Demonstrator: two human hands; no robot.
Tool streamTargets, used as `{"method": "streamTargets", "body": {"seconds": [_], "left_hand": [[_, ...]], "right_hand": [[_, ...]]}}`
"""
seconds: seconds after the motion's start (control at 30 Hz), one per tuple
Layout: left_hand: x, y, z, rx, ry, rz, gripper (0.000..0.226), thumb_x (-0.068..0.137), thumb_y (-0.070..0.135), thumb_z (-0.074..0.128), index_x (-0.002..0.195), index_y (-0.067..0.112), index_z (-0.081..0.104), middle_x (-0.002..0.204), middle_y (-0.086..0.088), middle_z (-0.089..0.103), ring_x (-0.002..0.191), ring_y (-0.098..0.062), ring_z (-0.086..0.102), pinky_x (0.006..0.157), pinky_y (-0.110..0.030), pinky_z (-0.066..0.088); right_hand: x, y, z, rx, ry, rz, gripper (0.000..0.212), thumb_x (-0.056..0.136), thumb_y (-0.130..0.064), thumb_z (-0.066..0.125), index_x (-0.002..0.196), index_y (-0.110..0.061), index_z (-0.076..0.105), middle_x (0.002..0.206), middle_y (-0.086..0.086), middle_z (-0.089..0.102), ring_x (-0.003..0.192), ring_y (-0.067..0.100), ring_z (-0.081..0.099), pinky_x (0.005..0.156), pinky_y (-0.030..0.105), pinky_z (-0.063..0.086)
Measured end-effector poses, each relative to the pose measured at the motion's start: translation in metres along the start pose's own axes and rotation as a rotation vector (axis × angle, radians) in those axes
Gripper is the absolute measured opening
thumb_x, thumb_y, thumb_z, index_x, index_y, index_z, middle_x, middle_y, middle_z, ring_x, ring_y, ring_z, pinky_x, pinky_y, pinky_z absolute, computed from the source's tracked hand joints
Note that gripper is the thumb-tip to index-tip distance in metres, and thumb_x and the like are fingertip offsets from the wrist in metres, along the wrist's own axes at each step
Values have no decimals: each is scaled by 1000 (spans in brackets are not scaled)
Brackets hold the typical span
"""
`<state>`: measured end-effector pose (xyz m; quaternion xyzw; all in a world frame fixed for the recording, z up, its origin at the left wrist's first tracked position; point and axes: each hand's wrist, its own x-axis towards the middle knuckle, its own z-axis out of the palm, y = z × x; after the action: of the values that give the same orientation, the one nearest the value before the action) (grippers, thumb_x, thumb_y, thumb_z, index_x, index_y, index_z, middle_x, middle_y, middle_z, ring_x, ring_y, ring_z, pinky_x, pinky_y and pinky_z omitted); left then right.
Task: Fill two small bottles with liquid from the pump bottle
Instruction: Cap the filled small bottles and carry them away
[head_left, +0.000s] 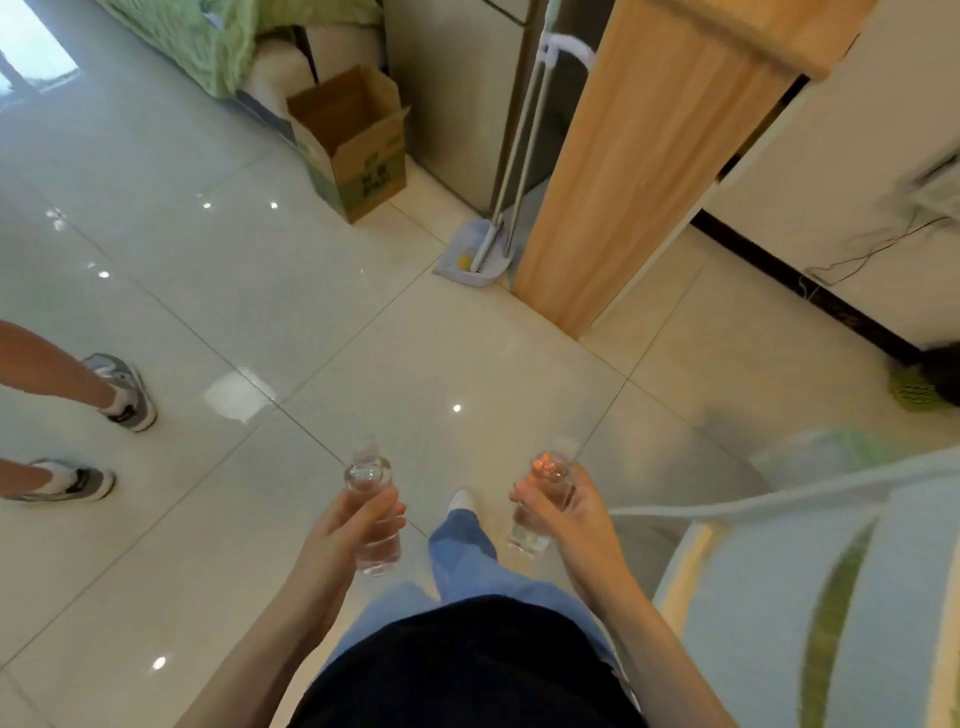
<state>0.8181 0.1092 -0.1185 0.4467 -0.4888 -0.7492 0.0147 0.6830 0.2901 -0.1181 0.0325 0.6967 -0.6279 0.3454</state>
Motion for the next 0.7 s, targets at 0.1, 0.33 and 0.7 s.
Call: {"method": "streamTargets", "body": {"seconds": [0.1,0.33,0.7], "left_hand": [[37,30,22,7,-9,11,24,76,32,65,97,21,67,86,-2,73,82,-16,69,72,-32,49],[107,97,65,44,-72,36,28,71,36,64,95,22,67,85,-3,74,79,-15,70,70,-30,50],[241,205,120,192,-256,-20,15,71,34,66,81,23,69,80,0,74,77,-13,71,67,-26,52]], "right_hand": [[40,-28,-2,-58,-41,-18,21,84,-11,71,101,-16,59,76,-10,66,78,7,64,82,33,56],[111,-82,-6,25,9,-17,19,86,-3,67,102,-10,58,79,-1,63,71,0,63,67,17,53],[227,-152,5,143,216,-11,17,86,-5,67,99,-12,59,85,3,66,77,7,67,69,21,54]]}}
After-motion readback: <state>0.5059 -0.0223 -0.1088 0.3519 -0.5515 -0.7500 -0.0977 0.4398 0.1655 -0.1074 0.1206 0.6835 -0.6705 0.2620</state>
